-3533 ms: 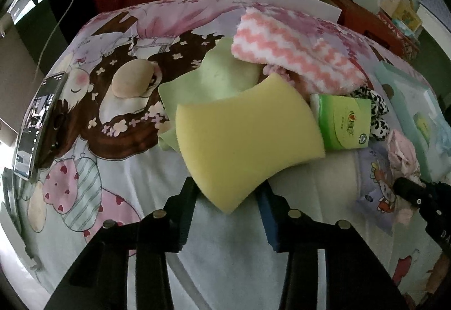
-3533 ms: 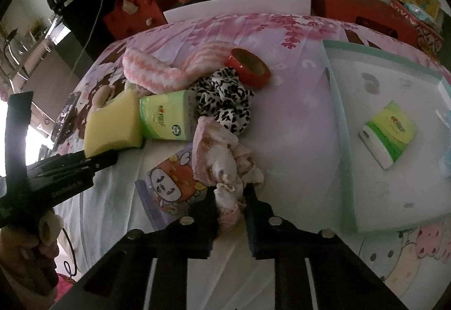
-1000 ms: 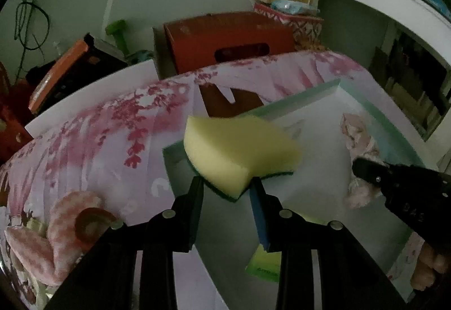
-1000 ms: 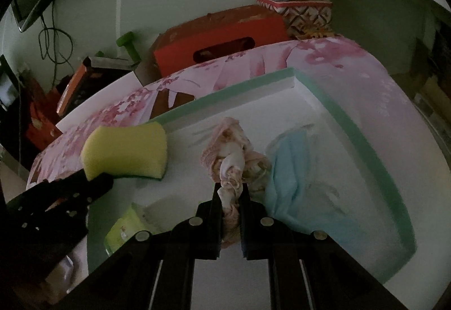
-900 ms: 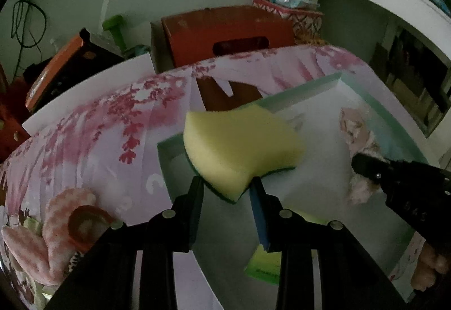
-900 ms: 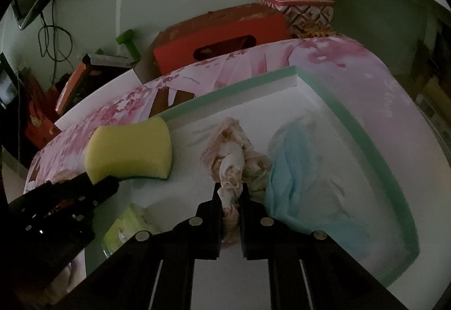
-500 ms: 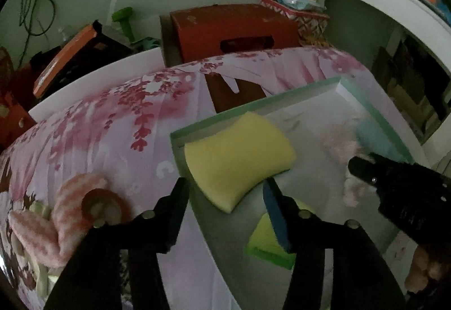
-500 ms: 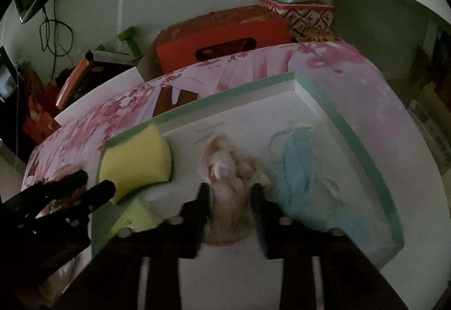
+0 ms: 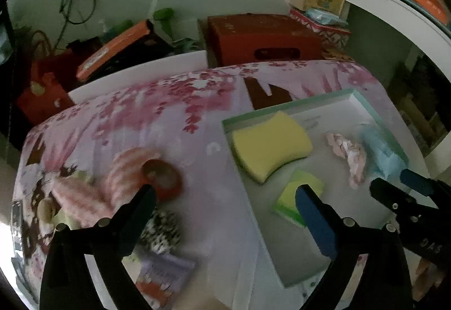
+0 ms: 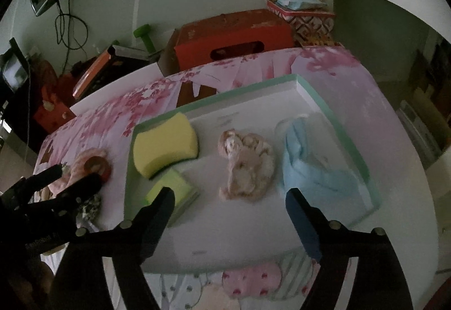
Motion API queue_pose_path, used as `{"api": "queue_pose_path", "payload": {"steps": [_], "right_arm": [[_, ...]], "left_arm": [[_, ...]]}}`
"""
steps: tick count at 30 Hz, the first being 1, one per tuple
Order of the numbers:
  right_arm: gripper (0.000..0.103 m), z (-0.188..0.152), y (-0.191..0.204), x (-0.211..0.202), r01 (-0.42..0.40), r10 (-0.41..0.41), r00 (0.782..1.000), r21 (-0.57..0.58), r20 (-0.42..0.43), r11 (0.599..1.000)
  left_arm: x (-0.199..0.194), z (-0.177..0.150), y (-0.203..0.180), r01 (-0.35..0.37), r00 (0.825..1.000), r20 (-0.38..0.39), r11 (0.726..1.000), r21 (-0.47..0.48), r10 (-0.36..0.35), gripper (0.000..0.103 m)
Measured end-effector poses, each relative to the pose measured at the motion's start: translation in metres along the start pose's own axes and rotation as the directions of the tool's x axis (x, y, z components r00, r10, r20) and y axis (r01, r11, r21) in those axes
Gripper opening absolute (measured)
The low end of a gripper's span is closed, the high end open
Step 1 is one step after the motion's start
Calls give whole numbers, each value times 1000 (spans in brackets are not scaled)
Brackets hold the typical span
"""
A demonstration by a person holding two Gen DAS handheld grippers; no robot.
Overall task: Organize soft objects
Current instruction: 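Carry the sponge and pink cloth into the tray and open both tools, then withdraw both tools from the tray back toward the pile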
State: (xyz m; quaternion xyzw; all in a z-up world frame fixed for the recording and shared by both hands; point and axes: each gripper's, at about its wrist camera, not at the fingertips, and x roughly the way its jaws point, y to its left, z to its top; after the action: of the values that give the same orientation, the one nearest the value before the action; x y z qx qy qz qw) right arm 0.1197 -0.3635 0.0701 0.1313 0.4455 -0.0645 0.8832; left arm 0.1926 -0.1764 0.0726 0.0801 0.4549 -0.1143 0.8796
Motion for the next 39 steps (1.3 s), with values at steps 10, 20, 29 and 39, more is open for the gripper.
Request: {"api": "queue_pose_path", "payload": {"steps": [10,20,29,39], "right_arm": [[103,-24,14,-34,27,-27,1000,-29,9,999],[103,-50,49,-71,33,-31,999,-82,36,996],[103,-66,102,-84,-4,10,999,-132,46,991],[103,-81,169,-65,-73,70,997,-243,-19,967]], "left_arm": [[-35,-31,21,-19,1000,-10,999,-44,18,101],[-78,-76,65,-30,999,21,993,-113,33,101],[-108,-110,133,-56,997,30,973,-225,64,101],[-115,-134,199,-86,995,17,943,-322,97,101]]}}
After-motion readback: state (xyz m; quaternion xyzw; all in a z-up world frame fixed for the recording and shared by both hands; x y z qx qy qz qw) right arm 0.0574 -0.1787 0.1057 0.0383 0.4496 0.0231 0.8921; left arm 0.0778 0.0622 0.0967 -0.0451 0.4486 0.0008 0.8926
